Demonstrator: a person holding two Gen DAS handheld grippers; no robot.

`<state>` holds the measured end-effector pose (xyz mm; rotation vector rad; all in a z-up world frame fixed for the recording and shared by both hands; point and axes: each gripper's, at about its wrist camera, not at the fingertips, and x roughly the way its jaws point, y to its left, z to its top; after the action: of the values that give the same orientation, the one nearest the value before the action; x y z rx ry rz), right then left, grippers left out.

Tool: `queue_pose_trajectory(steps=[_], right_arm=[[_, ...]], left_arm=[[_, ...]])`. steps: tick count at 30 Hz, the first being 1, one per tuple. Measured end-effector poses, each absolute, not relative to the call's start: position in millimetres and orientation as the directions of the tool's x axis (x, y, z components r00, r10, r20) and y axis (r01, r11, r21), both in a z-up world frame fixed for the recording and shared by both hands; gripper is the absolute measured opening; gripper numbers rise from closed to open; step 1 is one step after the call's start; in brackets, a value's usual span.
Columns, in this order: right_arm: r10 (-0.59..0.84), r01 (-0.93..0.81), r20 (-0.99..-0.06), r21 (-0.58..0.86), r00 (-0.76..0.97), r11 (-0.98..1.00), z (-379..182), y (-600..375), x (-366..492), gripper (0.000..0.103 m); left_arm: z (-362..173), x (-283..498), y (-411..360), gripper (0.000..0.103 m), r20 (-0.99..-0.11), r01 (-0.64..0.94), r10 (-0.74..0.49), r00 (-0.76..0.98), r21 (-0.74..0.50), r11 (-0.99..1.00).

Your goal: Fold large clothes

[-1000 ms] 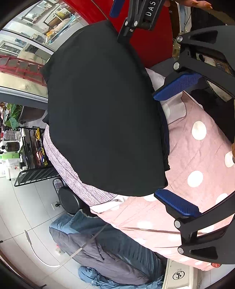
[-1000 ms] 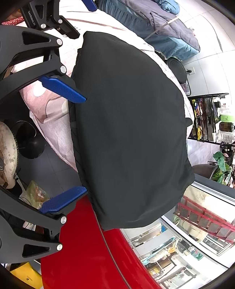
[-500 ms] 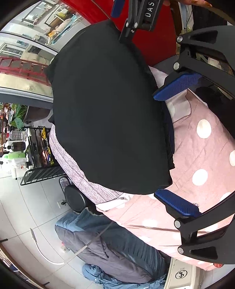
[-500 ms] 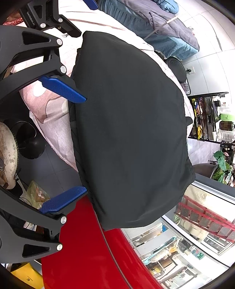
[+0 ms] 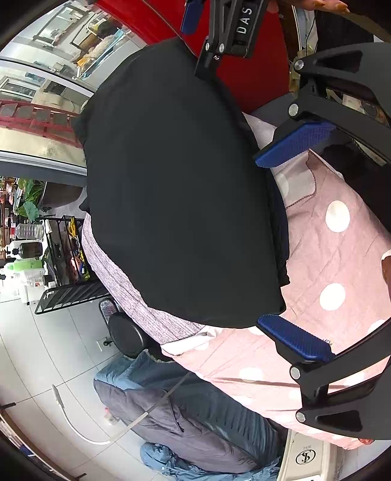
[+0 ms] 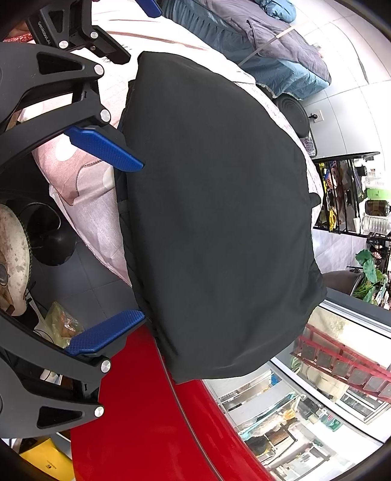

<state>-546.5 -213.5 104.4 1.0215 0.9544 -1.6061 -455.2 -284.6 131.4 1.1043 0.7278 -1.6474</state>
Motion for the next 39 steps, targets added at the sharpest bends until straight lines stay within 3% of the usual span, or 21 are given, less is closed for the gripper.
queue_pose_trajectory(steps=[39], right_arm=[[-0.307, 0.971, -0.936, -0.110, -0.173, -0.213, 102.5, -211.7, -545.2, 0.092]], left_arm=[[132.9, -457.6, -279.9, 0.097, -0.908, 0.936, -0.413, -0.071, 0.082, -0.342]])
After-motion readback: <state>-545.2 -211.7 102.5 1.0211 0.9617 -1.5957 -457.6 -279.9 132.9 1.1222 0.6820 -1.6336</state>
